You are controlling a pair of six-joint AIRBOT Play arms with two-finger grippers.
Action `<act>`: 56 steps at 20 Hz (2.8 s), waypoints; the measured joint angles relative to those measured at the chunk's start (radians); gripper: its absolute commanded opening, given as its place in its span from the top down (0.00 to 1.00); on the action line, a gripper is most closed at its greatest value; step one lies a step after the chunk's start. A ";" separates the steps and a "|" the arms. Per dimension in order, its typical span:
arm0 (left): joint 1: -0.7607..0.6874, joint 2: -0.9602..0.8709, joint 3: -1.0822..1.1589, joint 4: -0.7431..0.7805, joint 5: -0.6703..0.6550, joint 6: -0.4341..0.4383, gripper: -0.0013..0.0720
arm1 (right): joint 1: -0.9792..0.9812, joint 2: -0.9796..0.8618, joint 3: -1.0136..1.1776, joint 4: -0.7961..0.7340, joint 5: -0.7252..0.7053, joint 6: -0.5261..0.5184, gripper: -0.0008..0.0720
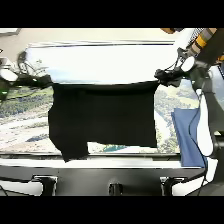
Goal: Fold the clothes and pants, and hang the long-sleeved shirts on hangers.
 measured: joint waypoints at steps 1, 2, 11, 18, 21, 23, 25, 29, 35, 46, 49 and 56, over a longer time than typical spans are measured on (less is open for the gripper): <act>-0.007 -0.024 0.000 0.000 0.031 0.002 0.97 | 0.000 -0.018 0.000 0.002 -0.029 0.000 0.94; -0.011 -0.042 0.000 0.001 0.052 0.002 0.97 | 0.000 -0.030 0.001 0.003 -0.049 0.000 0.94; 0.011 -0.081 0.005 0.028 -0.182 0.024 0.97 | 0.000 -0.063 0.002 -0.020 0.227 0.000 0.94; 0.005 -0.092 0.005 0.113 -0.420 0.020 0.97 | 0.000 -0.103 0.000 -0.039 0.441 0.000 0.94; 0.000 -0.106 0.005 0.156 -0.483 0.010 0.97 | 0.000 -0.124 0.000 -0.040 0.471 0.000 0.94; -0.001 -0.118 0.005 0.173 -0.505 0.002 0.97 | 0.000 -0.137 0.000 -0.042 0.484 0.000 0.94; -0.002 -0.131 0.005 0.188 -0.518 0.002 0.97 | 0.000 -0.152 0.000 -0.042 0.495 0.000 0.94; -0.002 -0.151 0.004 0.234 -0.523 -0.002 0.91 | 0.001 -0.178 0.000 -0.042 0.503 0.000 0.85; 0.003 -0.137 0.004 0.255 -0.493 -0.043 0.25 | 0.001 -0.161 0.000 0.019 0.495 -0.049 0.45; 0.288 0.255 -0.436 0.095 -0.505 -0.062 0.25 | -0.211 0.202 -0.251 0.075 0.473 -0.257 0.35; 0.344 0.387 -0.679 0.032 -0.484 -0.058 0.25 | -0.277 0.295 -0.443 0.171 0.422 -0.293 0.35; 0.375 0.521 -1.006 -0.097 -0.427 -0.016 0.26 | -0.312 0.381 -0.708 0.305 0.364 -0.352 0.35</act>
